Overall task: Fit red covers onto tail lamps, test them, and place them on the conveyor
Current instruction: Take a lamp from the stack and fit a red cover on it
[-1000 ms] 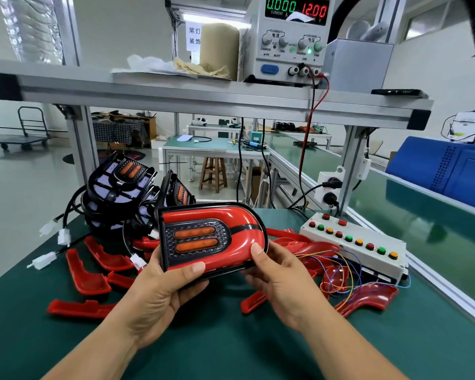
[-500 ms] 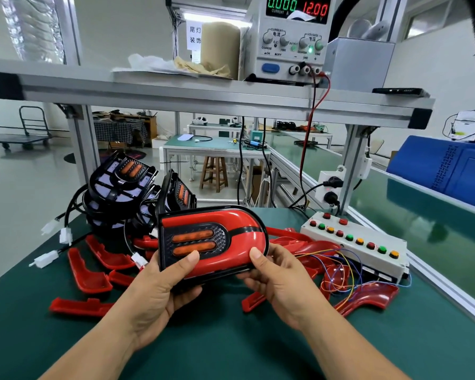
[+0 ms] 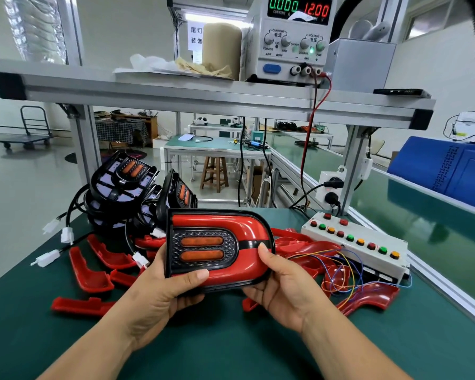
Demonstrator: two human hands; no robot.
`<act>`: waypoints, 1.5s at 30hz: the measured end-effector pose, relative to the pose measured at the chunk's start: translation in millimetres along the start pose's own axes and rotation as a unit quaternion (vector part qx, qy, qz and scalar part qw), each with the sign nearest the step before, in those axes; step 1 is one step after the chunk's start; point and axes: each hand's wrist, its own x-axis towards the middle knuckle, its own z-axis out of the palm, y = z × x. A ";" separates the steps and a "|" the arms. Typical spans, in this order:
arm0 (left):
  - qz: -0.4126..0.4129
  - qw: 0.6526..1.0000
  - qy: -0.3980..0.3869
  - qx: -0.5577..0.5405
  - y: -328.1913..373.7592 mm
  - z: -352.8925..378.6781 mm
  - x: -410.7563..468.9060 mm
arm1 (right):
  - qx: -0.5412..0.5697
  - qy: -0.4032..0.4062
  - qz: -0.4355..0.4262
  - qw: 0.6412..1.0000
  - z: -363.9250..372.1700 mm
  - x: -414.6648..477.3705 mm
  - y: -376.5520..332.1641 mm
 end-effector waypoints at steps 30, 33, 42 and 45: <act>-0.011 1.000 -0.015 0.022 3.1 -0.7 2.8 | -0.028 -0.023 -0.066 0.997 -3.1 0.4 -6.9; -0.003 0.999 -0.014 0.029 3.4 -1.6 4.0 | -0.027 -0.019 -0.074 0.997 -1.4 0.5 -6.7; 0.012 1.000 -0.017 0.004 -2.0 -3.1 7.7 | 0.003 -0.004 -0.075 0.997 -2.5 2.4 -3.7; 0.026 0.999 -0.027 -0.038 -1.6 -5.8 10.0 | 0.025 0.009 -0.073 0.997 -5.1 4.5 -3.2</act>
